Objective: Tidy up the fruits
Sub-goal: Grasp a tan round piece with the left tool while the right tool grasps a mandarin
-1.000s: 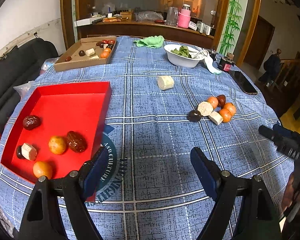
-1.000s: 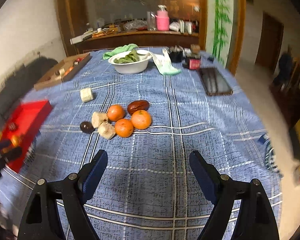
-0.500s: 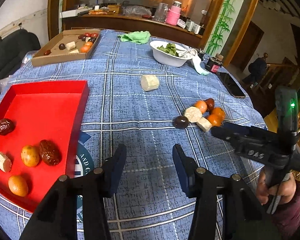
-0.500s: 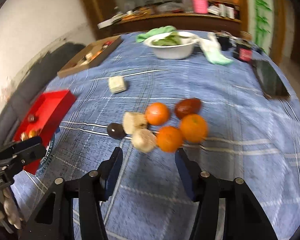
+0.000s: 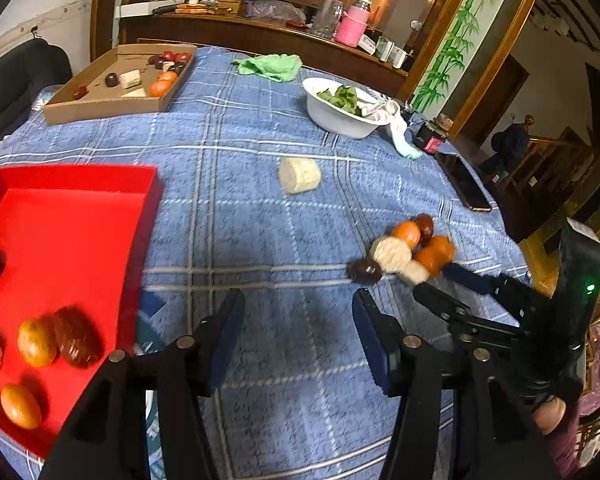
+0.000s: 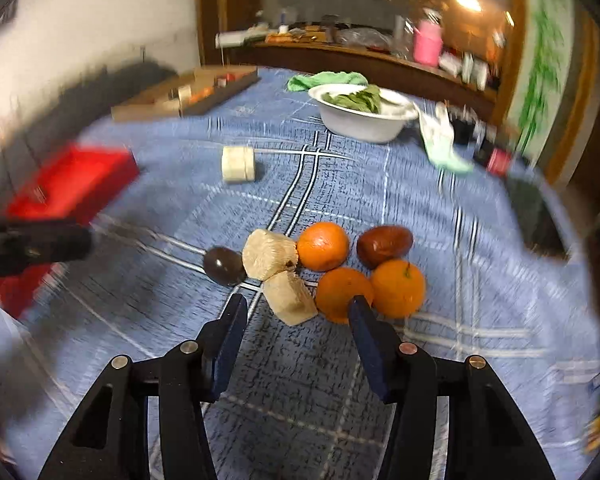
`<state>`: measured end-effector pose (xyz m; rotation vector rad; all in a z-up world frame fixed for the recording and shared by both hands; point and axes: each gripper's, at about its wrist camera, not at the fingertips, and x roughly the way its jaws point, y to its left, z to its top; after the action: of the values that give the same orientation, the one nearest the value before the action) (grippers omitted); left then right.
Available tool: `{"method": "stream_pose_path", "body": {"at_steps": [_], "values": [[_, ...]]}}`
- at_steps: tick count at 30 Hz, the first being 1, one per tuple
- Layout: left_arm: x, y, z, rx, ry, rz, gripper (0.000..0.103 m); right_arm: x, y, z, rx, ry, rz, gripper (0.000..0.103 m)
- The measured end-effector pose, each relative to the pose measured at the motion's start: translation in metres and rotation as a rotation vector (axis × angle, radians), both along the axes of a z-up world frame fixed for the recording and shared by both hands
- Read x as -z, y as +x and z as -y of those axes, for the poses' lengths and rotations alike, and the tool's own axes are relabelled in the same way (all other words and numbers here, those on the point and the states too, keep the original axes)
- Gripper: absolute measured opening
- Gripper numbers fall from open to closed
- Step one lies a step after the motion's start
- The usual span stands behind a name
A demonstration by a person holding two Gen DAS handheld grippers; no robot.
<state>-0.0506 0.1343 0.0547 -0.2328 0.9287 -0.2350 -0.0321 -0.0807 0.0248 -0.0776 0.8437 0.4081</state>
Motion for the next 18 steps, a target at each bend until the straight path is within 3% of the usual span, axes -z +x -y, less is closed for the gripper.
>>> {"method": "stream_pose_path", "body": {"at_steps": [4,8,12,18], "values": [[-0.005,0.016,0.023,0.057,0.039,0.025,0.055,-0.009,0.008,0.047,0.114,0.211,-0.017,0.057],[-0.001,0.033,0.06,0.181,0.095,0.061,0.055,0.003,0.02,0.078,0.175,0.377,-0.12,0.055],[0.013,0.057,0.089,0.279,0.137,0.044,0.054,0.008,0.024,0.071,0.166,0.373,-0.157,0.053],[0.041,0.085,0.108,0.365,0.114,-0.04,0.051,0.003,0.022,0.065,0.206,0.315,-0.092,0.053]]}}
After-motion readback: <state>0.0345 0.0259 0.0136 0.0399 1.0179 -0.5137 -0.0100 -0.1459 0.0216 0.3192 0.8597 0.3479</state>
